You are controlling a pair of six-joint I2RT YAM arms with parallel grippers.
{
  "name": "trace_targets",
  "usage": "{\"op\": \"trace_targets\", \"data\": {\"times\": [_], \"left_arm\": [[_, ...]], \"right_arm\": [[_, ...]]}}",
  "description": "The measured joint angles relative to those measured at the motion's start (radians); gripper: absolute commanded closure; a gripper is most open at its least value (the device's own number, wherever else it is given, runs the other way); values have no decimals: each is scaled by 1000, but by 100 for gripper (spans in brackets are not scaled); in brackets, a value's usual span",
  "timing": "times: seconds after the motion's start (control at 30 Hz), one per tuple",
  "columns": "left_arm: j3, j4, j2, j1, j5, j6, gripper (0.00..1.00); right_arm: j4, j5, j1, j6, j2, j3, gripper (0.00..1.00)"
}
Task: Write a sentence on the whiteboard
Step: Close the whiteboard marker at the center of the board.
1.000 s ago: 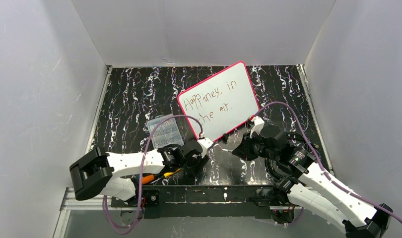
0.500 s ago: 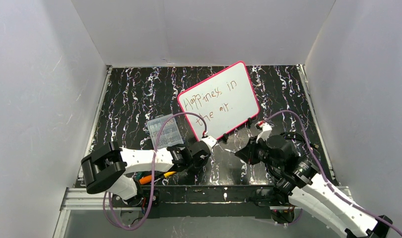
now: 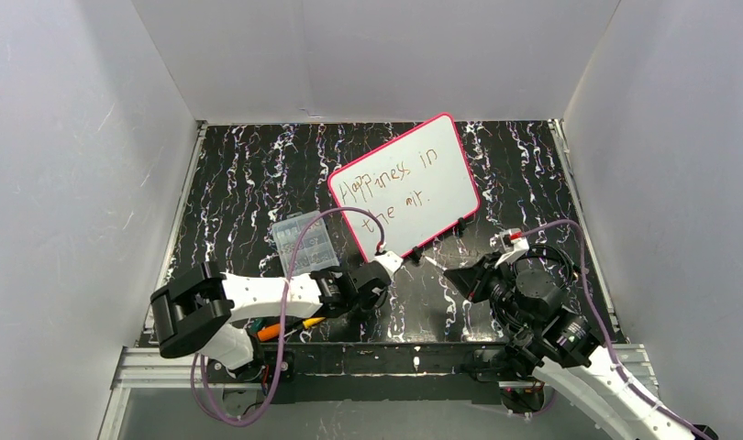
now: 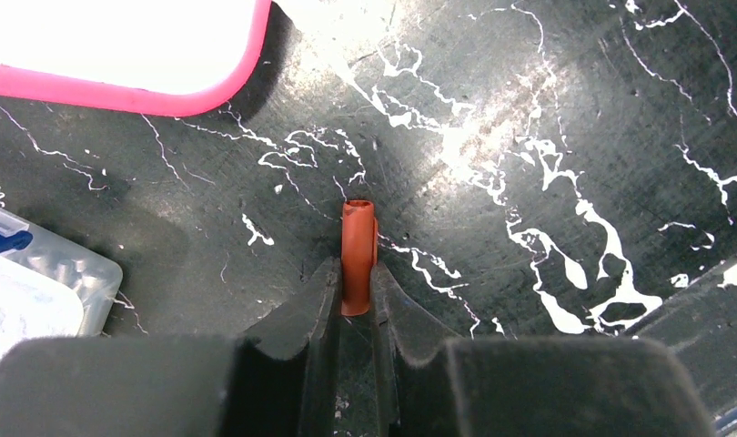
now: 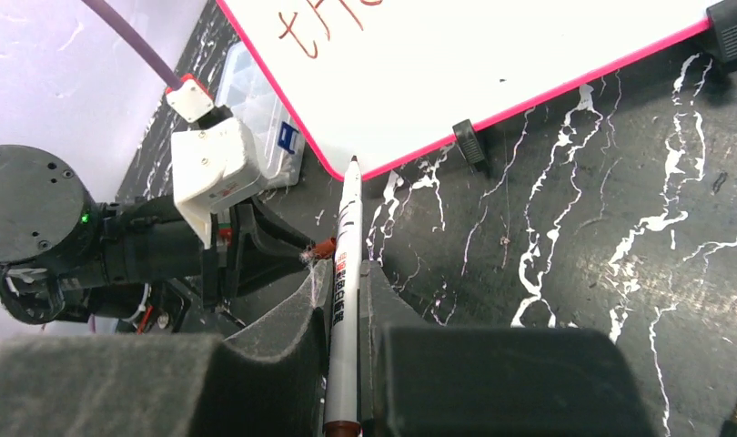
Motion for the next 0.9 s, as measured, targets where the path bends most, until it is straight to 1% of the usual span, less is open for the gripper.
{"op": "trace_targets", "data": {"times": [0.1,0.2,0.4,0.5,0.67,0.73,0.9], "left_arm": [[0,-13,-26,0,23,10,100],[15,-58,-100,0,51,36,100],[183,-159,-214,18,144,120,100],[260,-213,-251,75,269,178,100],[296,-308,-299,243,504,311,100],[296,-344,-314,271,565,363,100],[280,-383,-349,273,678,446,100]], "right_arm": [[49,3,0,19,-26,-52,99],[93,-8,0,36,-20,-90,99],[163,-26,0,42,4,-96,99],[228,-54,0,39,8,-98,99],[340,-161,0,38,48,-101,99],[373,-208,0,43,62,-101,99],[415,-318,0,45,95,-95,99]]}}
